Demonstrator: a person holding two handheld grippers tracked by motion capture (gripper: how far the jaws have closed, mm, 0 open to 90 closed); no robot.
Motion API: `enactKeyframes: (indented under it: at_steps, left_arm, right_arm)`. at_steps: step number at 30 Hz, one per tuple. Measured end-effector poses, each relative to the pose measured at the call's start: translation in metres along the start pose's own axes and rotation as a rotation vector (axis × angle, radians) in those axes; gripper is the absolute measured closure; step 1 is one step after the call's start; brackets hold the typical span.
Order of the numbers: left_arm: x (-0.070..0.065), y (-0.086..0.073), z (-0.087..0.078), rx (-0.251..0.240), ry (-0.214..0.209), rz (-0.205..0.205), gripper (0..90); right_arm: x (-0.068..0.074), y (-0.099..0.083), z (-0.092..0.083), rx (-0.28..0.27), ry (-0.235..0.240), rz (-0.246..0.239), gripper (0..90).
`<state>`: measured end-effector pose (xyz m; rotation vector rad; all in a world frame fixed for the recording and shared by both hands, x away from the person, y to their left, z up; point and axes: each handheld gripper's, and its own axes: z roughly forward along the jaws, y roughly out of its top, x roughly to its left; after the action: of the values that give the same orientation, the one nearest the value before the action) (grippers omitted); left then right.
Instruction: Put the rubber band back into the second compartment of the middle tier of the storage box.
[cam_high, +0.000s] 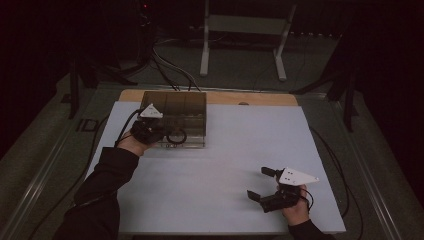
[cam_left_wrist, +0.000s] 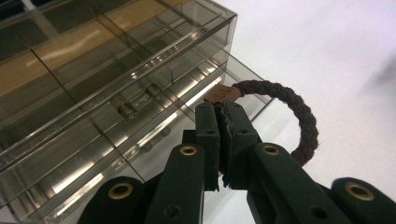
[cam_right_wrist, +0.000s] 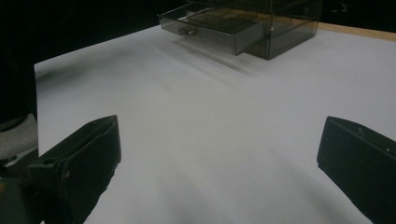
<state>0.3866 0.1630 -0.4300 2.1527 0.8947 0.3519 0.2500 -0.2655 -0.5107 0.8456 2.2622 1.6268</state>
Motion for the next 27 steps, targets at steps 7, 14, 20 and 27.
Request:
enactKeyframes:
  at_steps: [7,14,20,27]
  left_arm:
    - [0.009,-0.005,0.010,0.000,0.018,-0.036,87.4]
    - [0.017,-0.010,0.018,0.002,0.029,-0.063,87.4]
    - [0.023,-0.015,0.024,0.006,0.041,-0.088,87.3]
    - [0.028,-0.021,0.032,0.029,0.077,-0.094,87.3]
  right_arm:
    - [0.000,0.000,0.000,-0.001,0.001,0.000,0.0]
    - [0.000,0.000,0.000,0.001,0.004,0.001,0.0]
    - [0.000,0.000,0.000,0.000,0.004,0.005,0.0]
    - [0.000,0.000,0.000,-0.002,0.004,0.003,0.0]
